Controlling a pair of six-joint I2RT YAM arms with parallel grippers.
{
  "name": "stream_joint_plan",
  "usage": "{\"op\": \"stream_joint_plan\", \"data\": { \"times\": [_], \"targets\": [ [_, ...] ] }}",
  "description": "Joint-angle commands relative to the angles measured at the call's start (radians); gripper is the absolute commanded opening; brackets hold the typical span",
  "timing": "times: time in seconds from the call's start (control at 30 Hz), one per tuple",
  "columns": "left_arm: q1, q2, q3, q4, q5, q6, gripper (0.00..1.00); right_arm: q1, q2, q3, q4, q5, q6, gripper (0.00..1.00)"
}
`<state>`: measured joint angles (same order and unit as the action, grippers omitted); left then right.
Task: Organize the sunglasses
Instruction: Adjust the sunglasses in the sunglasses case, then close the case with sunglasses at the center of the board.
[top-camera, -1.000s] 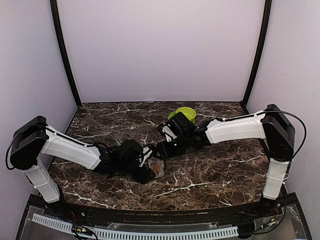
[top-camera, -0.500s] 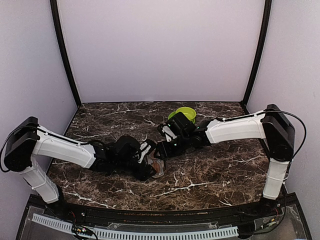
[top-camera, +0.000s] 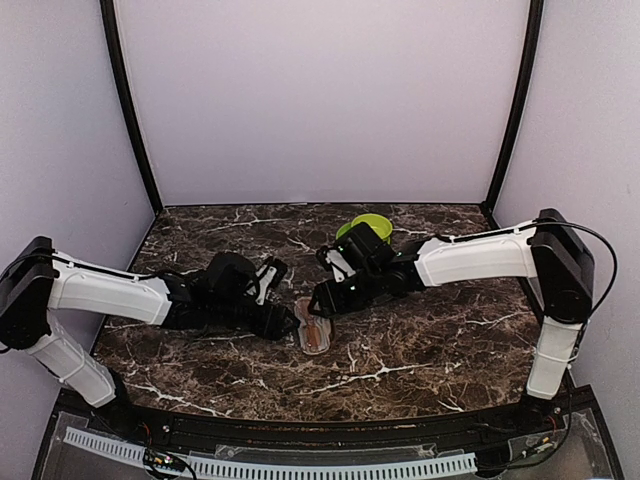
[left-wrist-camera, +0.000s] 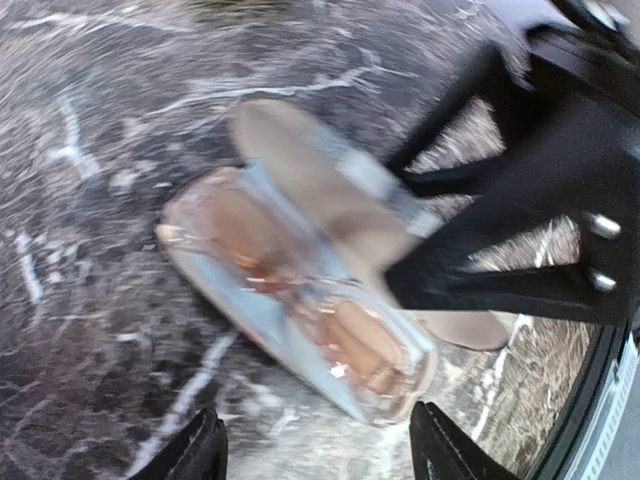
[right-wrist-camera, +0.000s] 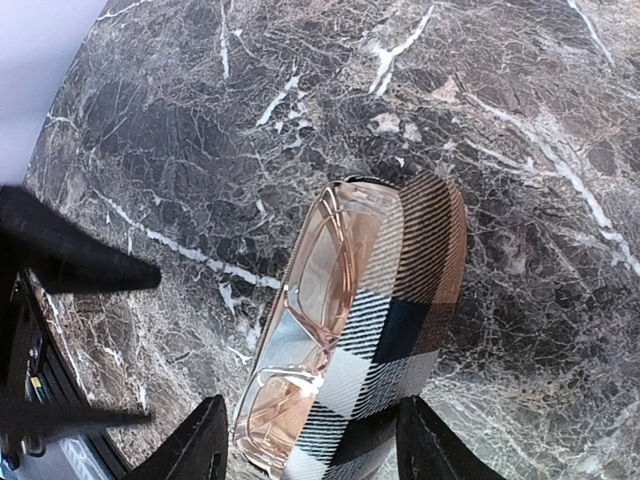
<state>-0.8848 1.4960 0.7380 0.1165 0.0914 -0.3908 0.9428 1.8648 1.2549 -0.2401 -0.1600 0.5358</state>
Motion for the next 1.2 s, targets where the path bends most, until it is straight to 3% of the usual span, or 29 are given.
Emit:
{"op": "stream_joint_plan", "data": {
  "times": [0.0,0.43,0.73,1.17],
  "targets": [
    [0.086,-0.009,-0.026,0.046,0.149,-0.131,0.61,0.007,-0.042,-0.011,0.021,-0.003,0.007,0.58],
    [0.142,0.141,0.008,0.143,0.265,-0.283,0.35,0.009,-0.042,-0.009,0.026,-0.016,0.013,0.51],
    [0.142,0.219,0.02,0.223,0.31,-0.34,0.25,0.008,-0.04,-0.008,0.023,-0.02,0.014,0.45],
    [0.142,0.251,0.059,0.167,0.237,-0.341,0.16,0.008,-0.029,-0.003,0.024,-0.029,0.011,0.42]
  ]
}}
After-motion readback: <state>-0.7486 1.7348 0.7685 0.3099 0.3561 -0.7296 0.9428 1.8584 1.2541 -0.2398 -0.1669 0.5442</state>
